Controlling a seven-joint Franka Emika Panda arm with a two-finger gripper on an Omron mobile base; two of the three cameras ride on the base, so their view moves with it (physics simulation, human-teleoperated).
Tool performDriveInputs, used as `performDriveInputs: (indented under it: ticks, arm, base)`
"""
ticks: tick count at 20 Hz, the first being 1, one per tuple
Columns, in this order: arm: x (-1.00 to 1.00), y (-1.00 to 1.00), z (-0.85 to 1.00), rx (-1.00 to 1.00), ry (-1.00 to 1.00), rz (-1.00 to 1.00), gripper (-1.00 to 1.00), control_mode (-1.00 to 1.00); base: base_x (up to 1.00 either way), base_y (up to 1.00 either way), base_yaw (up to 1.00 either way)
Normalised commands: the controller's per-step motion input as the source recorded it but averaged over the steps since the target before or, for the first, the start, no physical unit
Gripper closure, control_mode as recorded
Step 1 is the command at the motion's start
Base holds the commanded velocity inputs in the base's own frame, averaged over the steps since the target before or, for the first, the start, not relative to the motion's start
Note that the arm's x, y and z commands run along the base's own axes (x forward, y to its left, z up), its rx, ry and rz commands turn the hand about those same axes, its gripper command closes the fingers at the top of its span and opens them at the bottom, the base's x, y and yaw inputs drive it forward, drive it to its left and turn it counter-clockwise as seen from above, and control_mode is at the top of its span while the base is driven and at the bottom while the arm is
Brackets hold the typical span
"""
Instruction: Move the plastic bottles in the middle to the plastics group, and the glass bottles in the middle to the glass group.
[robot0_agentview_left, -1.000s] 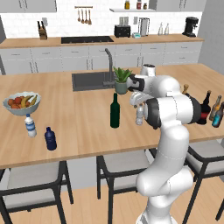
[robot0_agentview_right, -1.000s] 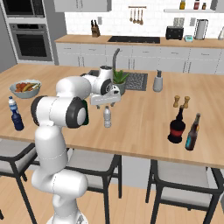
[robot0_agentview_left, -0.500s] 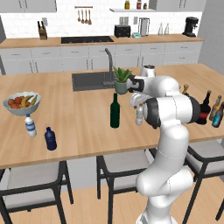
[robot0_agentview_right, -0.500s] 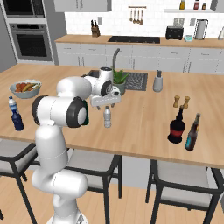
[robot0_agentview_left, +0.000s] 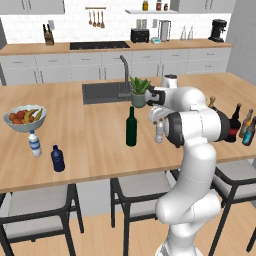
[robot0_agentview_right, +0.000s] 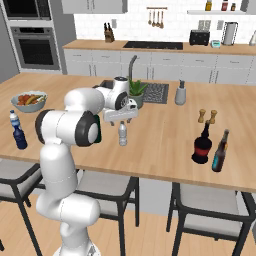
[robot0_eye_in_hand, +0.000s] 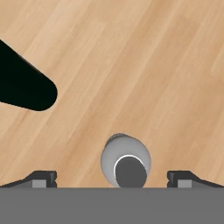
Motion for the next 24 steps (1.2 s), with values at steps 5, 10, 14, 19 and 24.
performDriveInputs:
  ticks: [5, 10, 14, 19, 24]
  arm:
    - [0.0, -0.04, 0.0, 0.0, 0.0, -0.02, -1.0, -1.0]
    - [0.0, -0.02, 0.0, 0.0, 0.0, -0.03, -1.0, -1.0]
    - [0.0, 0.0, -0.02, 0.0, 0.0, -0.03, -1.0, -1.0]
    - [0.0, 0.0, -0.19, 0.0, 0.0, -0.04, -1.0, -1.0]
    - [0.0, 0.0, -0.07, 0.0, 0.0, -0.03, -1.0, -1.0]
  base:
    - [0.0, 0.0, 0.0]
    - [0.0, 0.0, 0.0]
    - [0.0, 0.0, 0.0]
    - [0.0, 0.0, 0.0]
    - [0.0, 0.0, 0.0]
